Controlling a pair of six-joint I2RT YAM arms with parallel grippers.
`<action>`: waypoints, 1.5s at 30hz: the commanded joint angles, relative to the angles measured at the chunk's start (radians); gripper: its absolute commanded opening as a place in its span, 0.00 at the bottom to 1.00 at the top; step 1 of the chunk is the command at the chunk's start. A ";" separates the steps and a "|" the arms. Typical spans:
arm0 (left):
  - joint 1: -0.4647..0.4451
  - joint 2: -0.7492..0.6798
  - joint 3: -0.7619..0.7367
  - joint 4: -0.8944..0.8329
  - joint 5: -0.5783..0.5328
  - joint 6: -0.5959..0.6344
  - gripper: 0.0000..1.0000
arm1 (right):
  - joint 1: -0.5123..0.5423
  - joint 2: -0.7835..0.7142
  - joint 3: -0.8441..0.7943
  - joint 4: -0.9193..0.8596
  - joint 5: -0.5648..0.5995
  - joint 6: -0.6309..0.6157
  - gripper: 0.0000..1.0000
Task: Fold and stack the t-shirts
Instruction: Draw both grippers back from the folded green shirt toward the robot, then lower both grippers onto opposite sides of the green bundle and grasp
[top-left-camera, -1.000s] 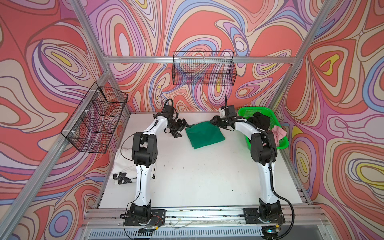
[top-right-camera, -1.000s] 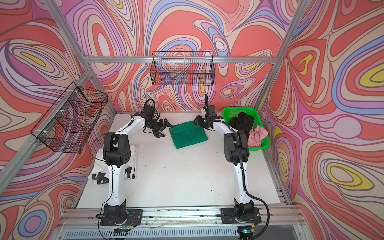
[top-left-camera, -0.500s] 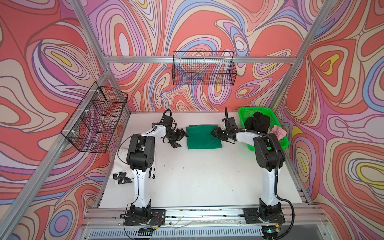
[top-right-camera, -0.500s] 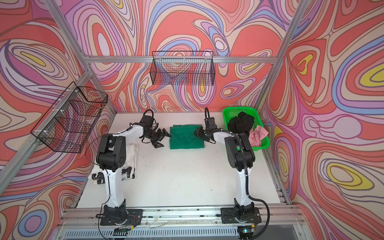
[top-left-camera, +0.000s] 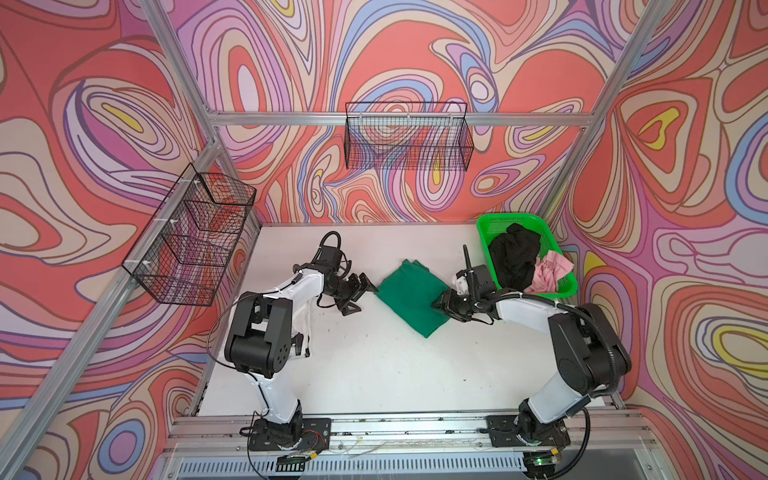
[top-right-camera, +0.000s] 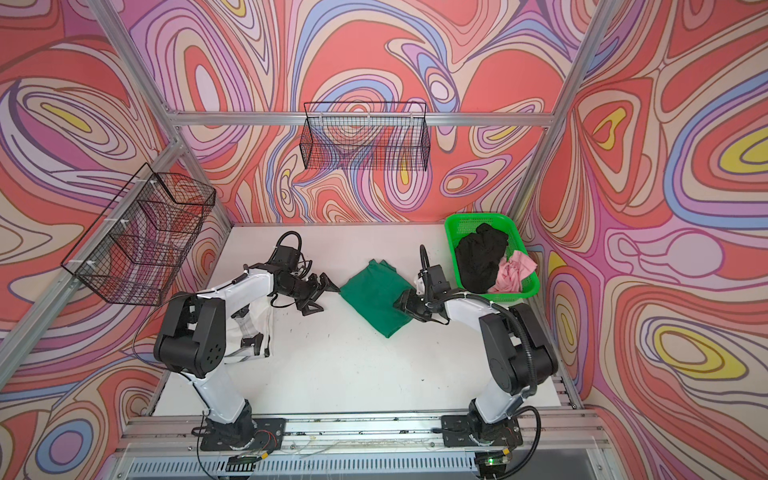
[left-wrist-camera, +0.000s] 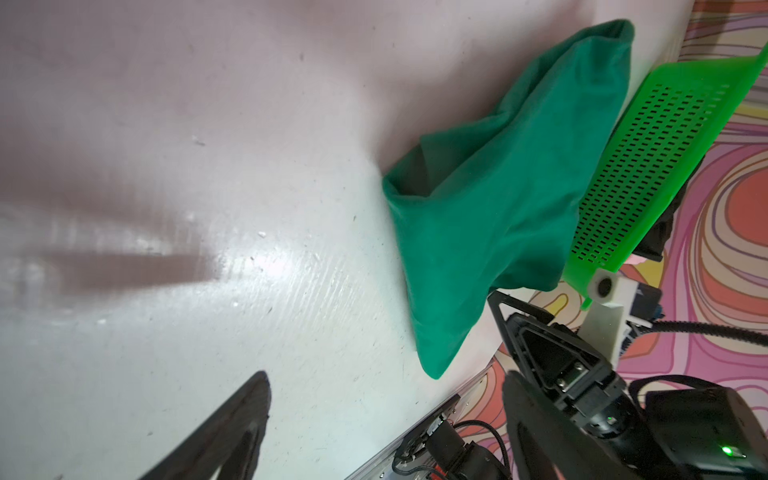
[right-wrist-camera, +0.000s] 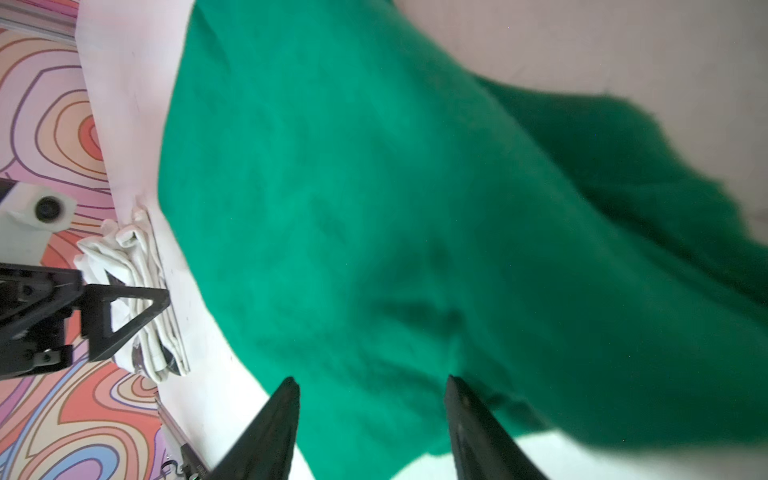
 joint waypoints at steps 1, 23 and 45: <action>0.000 -0.033 0.043 -0.066 -0.016 0.070 0.89 | -0.032 -0.090 0.063 -0.133 0.079 -0.026 0.59; -0.034 0.010 0.153 -0.168 -0.075 0.162 0.88 | -0.034 0.047 0.078 -0.009 0.287 -0.119 0.63; -0.051 0.035 0.143 -0.160 -0.065 0.158 0.87 | -0.034 -0.097 -0.041 0.014 0.247 -0.079 0.00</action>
